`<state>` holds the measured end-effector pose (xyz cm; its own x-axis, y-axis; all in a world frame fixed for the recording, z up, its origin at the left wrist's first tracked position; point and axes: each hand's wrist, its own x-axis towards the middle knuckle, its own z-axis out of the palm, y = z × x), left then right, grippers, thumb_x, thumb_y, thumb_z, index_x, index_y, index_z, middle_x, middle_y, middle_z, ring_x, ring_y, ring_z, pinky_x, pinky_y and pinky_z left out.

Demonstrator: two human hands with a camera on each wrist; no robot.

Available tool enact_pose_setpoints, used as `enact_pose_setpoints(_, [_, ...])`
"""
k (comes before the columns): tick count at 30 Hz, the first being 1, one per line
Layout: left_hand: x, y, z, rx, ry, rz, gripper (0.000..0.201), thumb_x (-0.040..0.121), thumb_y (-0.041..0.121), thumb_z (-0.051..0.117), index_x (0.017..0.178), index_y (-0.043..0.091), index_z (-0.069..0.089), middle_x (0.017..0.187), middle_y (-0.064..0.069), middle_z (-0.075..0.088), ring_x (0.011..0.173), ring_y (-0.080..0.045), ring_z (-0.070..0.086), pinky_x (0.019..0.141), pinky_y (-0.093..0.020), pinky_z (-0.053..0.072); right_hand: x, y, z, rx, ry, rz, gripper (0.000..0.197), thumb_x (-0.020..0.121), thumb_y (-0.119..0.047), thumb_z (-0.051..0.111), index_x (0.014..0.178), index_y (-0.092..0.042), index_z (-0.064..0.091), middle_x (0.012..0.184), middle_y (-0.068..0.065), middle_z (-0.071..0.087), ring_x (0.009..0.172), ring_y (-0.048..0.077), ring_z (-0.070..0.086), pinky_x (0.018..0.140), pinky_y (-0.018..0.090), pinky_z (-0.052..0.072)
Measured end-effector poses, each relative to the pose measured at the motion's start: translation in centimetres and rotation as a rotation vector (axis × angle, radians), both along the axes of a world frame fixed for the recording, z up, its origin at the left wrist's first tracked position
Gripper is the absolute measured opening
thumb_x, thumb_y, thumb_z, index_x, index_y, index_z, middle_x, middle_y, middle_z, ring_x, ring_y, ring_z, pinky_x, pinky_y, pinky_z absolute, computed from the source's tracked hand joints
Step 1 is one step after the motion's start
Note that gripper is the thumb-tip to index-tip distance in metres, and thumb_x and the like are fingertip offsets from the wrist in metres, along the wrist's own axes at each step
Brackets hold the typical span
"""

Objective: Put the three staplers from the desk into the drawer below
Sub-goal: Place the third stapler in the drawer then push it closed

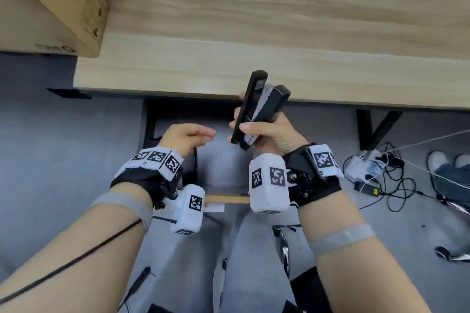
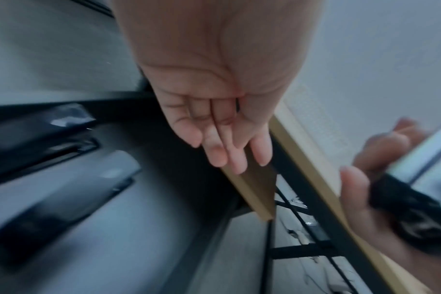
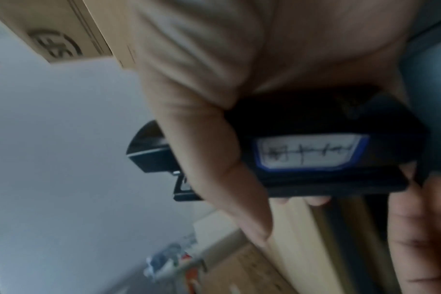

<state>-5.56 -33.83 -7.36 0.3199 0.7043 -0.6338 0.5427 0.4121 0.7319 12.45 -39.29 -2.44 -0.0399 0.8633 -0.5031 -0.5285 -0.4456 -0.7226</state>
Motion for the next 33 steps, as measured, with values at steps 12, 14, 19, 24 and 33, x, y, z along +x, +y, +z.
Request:
enact_pose_setpoints(12, [-9.6, -5.4, -8.6, -0.269, 0.755, -0.396, 0.067, 0.081, 0.046, 0.061, 0.141, 0.031, 0.036, 0.159, -0.011, 0.012, 0.146, -0.032, 0.004, 0.119, -0.043, 0.007, -5.7, 0.4, -10.7, -0.545, -0.412, 0.362, 0.014, 0.067, -0.024, 0.066, 0.061, -0.012, 0.061, 0.094, 0.024, 0.068, 0.084, 0.037, 0.067, 0.084, 0.049, 0.055])
enact_pose_setpoints(14, [-10.0, -6.8, -9.7, -0.255, 0.757, -0.471, 0.062, 0.084, 0.05, 0.053, 0.141, 0.032, 0.037, 0.158, -0.008, 0.012, 0.147, -0.031, 0.0, 0.12, -0.04, 0.002, -6.2, 0.7, -12.7, -0.597, -0.509, 0.379, 0.015, 0.071, -0.021, 0.063, 0.066, -0.011, 0.052, 0.08, 0.017, 0.061, 0.074, 0.031, 0.059, 0.07, 0.039, 0.052])
enact_pose_setpoints(19, [-10.1, -7.2, -11.3, -0.244, 0.756, -0.464, 0.054, 0.086, 0.055, 0.045, 0.137, 0.038, 0.037, 0.16, -0.004, -0.004, 0.145, -0.037, -0.016, 0.12, -0.047, -0.003, -7.5, 1.2, -16.2, -0.702, -0.666, 0.522, 0.022, 0.074, -0.031, 0.059, 0.074, -0.011, 0.05, 0.073, 0.009, 0.058, 0.064, 0.025, 0.056, 0.064, 0.03, 0.048])
enact_pose_setpoints(24, [-9.7, -7.0, -11.6, -0.201, 0.743, -0.382, 0.063, 0.086, 0.05, 0.05, 0.143, 0.035, 0.026, 0.16, -0.003, -0.008, 0.146, -0.035, -0.014, 0.12, -0.044, -0.002, -7.7, 0.9, -18.4, -0.78, -0.939, 0.696, 0.061, 0.059, -0.052, 0.056, 0.108, -0.015, 0.049, 0.085, 0.007, 0.056, 0.089, 0.031, 0.058, 0.087, 0.038, 0.049])
enact_pose_setpoints(33, [-9.8, -7.7, -11.5, -0.12, 0.761, -0.362, 0.062, 0.084, 0.054, 0.049, 0.14, 0.043, 0.026, 0.16, 0.005, -0.006, 0.147, -0.027, -0.01, 0.114, -0.055, 0.009, -8.3, 1.2, -17.8, -0.74, -1.116, 1.076, 0.041, 0.087, -0.03, 0.051, 0.125, -0.015, 0.048, 0.128, 0.014, 0.046, 0.117, 0.039, 0.049, 0.1, 0.04, 0.042])
